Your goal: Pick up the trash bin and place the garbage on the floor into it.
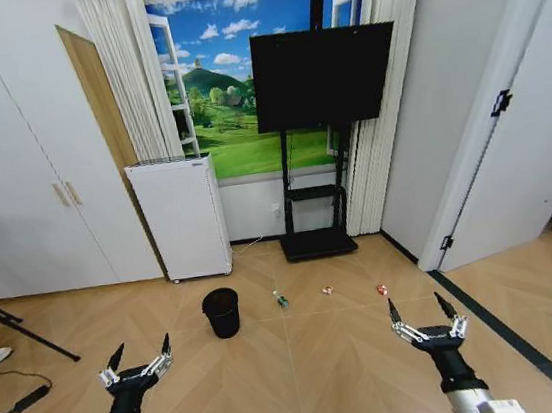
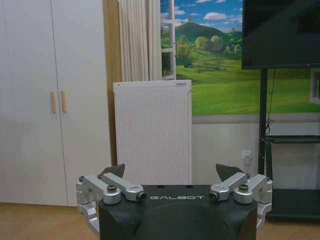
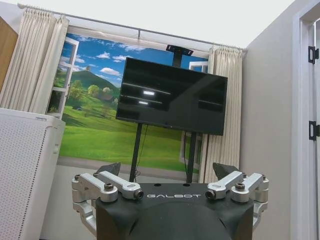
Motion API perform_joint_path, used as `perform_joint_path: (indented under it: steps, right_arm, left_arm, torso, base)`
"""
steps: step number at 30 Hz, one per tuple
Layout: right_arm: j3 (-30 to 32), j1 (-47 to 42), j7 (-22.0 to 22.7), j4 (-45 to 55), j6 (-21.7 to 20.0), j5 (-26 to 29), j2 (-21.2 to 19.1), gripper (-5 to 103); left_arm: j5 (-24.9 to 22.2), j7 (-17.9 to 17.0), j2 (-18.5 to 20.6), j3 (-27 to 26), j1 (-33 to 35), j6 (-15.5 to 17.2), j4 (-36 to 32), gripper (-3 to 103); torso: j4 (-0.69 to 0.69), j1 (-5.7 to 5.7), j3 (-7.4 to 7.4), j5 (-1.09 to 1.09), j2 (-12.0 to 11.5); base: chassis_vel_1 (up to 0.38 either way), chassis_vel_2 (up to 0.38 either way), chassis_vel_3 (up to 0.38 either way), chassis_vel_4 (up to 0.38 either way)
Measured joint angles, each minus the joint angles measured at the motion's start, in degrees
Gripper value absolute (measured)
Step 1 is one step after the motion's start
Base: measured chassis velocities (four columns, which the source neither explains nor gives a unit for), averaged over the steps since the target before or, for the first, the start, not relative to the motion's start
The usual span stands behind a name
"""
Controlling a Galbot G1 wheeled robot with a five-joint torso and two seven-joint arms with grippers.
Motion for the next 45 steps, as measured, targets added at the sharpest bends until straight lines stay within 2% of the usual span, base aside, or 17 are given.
perform_joint_path:
  steps: [8,9,10,25,33,38,40,45]
  right_arm:
    - [0.14,-0.27,-0.09,0.09,0.02,0.00,0.16,100]
    - [0.15,-0.27,-0.08,0.09,0.02,0.00,0.26,100]
    - [0.16,-0.26,-0.07,0.03,0.03,0.00,0.33,100]
    - [0.26,-0.34,1.28,-0.20,-2.39,0.62,0.14,100]
    - [-0.21,-0.38,-0.61,-0.79,-2.51,1.10,0.00,100]
    - [-0.59,0.26,-1.39,-1.41,-2.61,1.66,-0.44,100]
    - [-0.86,0.77,-1.37,-2.06,-2.62,1.89,-0.74,100]
    - [-1.08,1.35,-1.29,-2.77,-2.65,2.16,-1.11,100]
  left_arm:
    - [0.10,0.07,-0.26,0.14,0.17,-0.26,-0.06,100]
    - [0.05,-0.04,-0.34,0.20,0.10,-0.52,-0.06,96]
    - [0.02,-0.10,-0.36,0.20,0.05,-0.62,-0.07,98]
    - [0.63,-0.11,-0.84,0.38,0.34,-0.81,0.18,99]
    - [0.94,-0.10,-1.34,0.30,1.18,-1.05,-0.37,97]
    - [1.17,-0.08,-1.50,0.10,1.69,-1.07,-0.92,102]
    - [1.18,-0.08,-1.61,-0.22,2.07,-1.07,-1.07,98]
    - [1.18,-0.08,-1.70,-0.56,2.49,-1.07,-1.12,98]
  torso:
    - [0.00,0.00,0.00,0.00,0.00]
    - [0.00,0.00,0.00,0.00,0.00]
    - [0.00,0.00,0.00,0.00,0.00]
    - [0.00,0.00,0.00,0.00,0.00]
    - [0.00,0.00,0.00,0.00,0.00]
    - [0.00,-0.01,0.00,0.00,0.00]
    - [0.00,-0.03,-0.01,0.00,0.01]
    - [0.00,-0.02,0.00,0.00,0.01]
  base:
    - [0.000,0.000,0.000,0.000]
    - [0.000,0.000,0.000,0.000]
    - [0.000,0.000,0.000,0.000]
    - [0.000,0.000,0.000,0.000]
    - [0.000,0.000,0.000,0.000]
    - [0.000,0.000,0.000,0.000]
    - [-0.082,0.053,0.068,-0.084]
    - [-0.116,0.129,0.119,-0.114]
